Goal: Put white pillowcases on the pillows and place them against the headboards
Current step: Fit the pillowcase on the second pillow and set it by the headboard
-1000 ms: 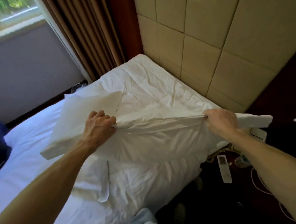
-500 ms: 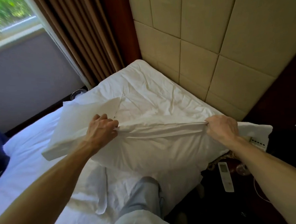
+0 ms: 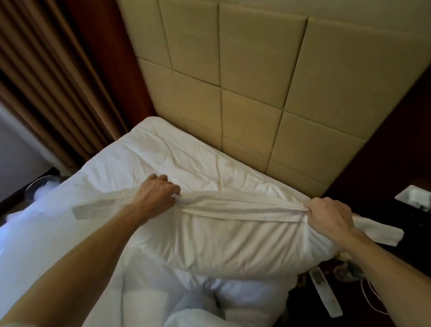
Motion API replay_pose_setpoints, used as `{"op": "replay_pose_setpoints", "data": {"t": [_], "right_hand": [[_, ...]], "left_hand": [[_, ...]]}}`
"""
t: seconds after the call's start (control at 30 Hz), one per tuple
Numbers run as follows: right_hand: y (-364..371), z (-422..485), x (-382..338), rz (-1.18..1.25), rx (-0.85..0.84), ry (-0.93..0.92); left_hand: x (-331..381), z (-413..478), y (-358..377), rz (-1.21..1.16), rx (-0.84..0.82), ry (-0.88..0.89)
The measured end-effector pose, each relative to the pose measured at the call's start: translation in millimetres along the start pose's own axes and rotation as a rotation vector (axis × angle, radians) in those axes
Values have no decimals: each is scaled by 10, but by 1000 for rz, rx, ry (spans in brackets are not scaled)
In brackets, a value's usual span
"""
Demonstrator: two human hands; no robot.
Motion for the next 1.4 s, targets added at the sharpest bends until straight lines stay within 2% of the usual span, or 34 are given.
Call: {"op": "replay_pose_setpoints", "data": {"t": [0.17,0.27,0.4,0.57,0.77,0.93,1.1,1.27,1.4], "right_hand": [[184,480,-288,-11,-61,101],[221,668,-495,-73,-122,114],[198,953,-725,-126,-261,4],[215,1277,-894,-34,-430,-105],[337,1477,-1014,-79,-439,-135],[403,1506,-1022,-96,-485,-108],[547,1498,-1092,-123,-398,-140],[586,1444,-1011,-7,-395,-197],[531,1343,-850,80,-294,-256]], "left_hand": [[-526,604,605,-132,-55,94],[-810,799,841,-188,-33,111],[-1025,921,1037,-303,-3,124],[-1232,1010,1223,-336,-54,135],[-1347,1051,1310,-365,-155,56],[-1206,1132,1374,-236,-223,39],[-959,1103,1342,-171,-144,45],[-886,960,1330,-144,-102,29],[-737,788,1162,-123,-38,-6]]}}
Point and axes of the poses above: each hand's wrist, its own z-axis towards the middle knuckle, its own y-axis out of the palm, x = y × z, the point moved 6 cm from there along z, towards the middle knuckle, and after that the axes turned 2 degrees about -x, right-handed, at the moved point
